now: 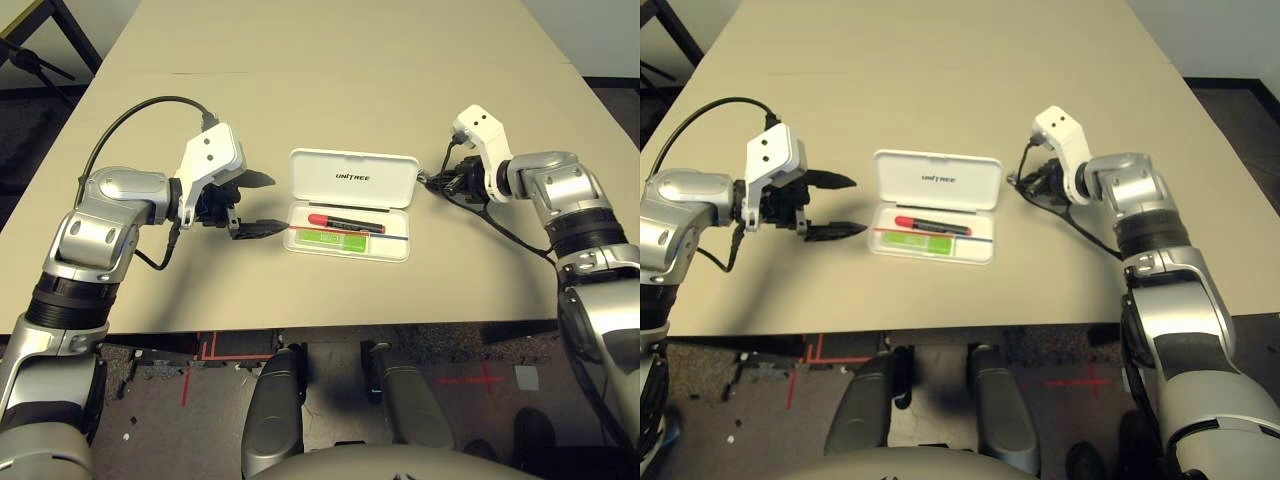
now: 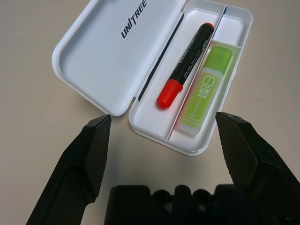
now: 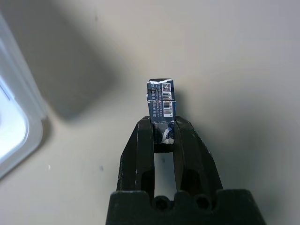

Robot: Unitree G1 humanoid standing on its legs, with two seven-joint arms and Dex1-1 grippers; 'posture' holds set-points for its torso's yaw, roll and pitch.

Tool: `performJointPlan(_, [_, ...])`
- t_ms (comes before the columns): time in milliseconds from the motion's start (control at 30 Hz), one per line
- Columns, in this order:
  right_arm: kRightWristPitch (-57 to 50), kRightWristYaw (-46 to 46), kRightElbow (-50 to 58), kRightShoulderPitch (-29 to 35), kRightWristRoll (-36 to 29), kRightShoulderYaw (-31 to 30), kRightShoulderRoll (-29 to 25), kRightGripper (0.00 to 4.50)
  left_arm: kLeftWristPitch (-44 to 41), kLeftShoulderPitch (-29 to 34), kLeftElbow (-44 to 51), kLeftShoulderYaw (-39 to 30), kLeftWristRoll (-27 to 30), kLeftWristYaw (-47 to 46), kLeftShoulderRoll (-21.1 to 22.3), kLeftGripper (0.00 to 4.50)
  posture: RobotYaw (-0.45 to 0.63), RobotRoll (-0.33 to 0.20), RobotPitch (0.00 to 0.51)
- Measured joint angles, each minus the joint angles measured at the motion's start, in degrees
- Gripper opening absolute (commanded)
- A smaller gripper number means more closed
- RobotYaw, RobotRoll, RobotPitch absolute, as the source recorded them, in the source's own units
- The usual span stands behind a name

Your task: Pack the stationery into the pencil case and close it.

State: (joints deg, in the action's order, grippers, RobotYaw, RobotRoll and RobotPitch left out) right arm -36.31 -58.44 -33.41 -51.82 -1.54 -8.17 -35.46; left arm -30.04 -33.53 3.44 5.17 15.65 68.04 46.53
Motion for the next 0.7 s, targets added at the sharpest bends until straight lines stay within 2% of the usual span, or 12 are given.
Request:
performJointPlan(333, [-0.36, -17.7, 15.44, 8.69, -6.06, 0.08, -16.32, 0.29, 1.0, -0.55, -1.81, 0.06, 0.0, 0.73, 0.9, 4.5, 0.0, 0.0, 0.199])
performJointPlan(467, [-0.66, -23.97, 22.88, 11.64, -8.97, 0.0, -21.12, 0.29, 1.69, -1.35, -2.15, 0.34, 0.0, 0.97, 0.84, 4.5, -0.01, 0.0, 0.195])
performJointPlan(600, [-0.94, -25.86, 29.8, 12.68, -10.54, -0.47, -21.41, 0.29, 2.37, -1.88, -2.5, 0.46, -0.01, 1.17, 0.72, 4.5, -0.01, 0.0, 0.186])
performJointPlan(700, [-0.94, -24.38, 32.82, 13.22, -10.67, -1.44, -18.3, 0.29, 2.94, -2.31, -3.75, 0.56, -0.07, 1.19, 0.19, 4.5, -0.01, 0.0, 0.179])
